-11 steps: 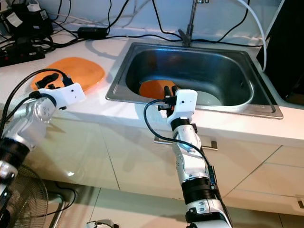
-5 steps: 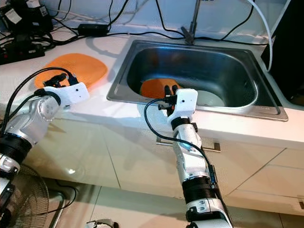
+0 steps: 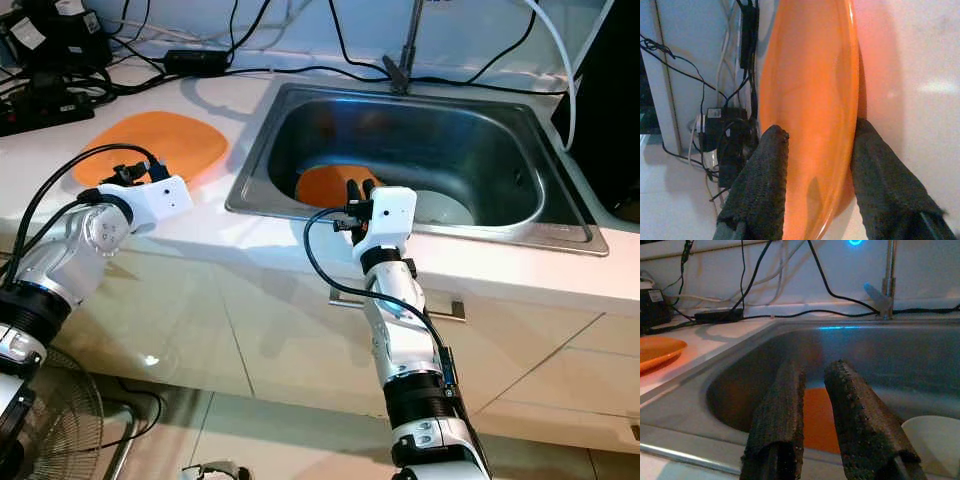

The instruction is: Kitchen organization

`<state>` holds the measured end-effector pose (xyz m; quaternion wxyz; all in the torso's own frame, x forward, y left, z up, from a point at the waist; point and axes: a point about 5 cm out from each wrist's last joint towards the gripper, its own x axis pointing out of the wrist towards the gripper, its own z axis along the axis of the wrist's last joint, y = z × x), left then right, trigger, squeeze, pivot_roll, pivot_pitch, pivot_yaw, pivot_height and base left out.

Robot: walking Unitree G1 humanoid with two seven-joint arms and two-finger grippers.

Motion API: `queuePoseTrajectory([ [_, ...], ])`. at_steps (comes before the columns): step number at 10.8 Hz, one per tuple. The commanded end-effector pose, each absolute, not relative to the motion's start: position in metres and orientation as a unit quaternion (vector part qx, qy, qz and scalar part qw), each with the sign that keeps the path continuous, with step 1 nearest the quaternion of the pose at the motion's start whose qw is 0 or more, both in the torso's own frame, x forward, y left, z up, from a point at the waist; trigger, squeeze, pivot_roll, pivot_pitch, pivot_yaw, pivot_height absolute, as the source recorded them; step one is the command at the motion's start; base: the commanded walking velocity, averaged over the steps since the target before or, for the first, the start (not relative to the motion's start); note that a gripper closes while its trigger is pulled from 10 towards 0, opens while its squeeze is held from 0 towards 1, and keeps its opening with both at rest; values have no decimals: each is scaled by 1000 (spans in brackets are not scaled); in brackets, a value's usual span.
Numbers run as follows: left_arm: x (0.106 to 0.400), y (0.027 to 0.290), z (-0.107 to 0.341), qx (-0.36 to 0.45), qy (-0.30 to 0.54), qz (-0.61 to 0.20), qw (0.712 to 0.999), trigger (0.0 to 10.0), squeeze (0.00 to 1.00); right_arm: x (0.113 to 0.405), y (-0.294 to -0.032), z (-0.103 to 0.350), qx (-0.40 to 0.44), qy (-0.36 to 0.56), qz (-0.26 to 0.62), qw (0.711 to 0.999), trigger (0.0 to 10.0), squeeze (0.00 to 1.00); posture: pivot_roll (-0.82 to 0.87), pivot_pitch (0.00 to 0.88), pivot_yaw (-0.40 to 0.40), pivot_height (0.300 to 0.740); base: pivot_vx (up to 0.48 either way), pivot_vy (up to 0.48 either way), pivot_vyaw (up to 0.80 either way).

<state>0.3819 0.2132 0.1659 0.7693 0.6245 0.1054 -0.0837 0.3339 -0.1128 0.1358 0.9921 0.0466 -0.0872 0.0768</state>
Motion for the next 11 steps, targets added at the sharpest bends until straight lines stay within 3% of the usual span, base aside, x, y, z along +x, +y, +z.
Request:
queuePoseTrajectory([
  [1,374,208,139,614,143,-124,766,0,0,336,-114,141,51,-92,75,992,10000,0,110,41,-10,740,0,0,0],
  [11,372,204,147,605,130,-125,776,0,0,337,-116,140,68,-84,67,992,10000,0,105,45,-3,740,0,0,0],
])
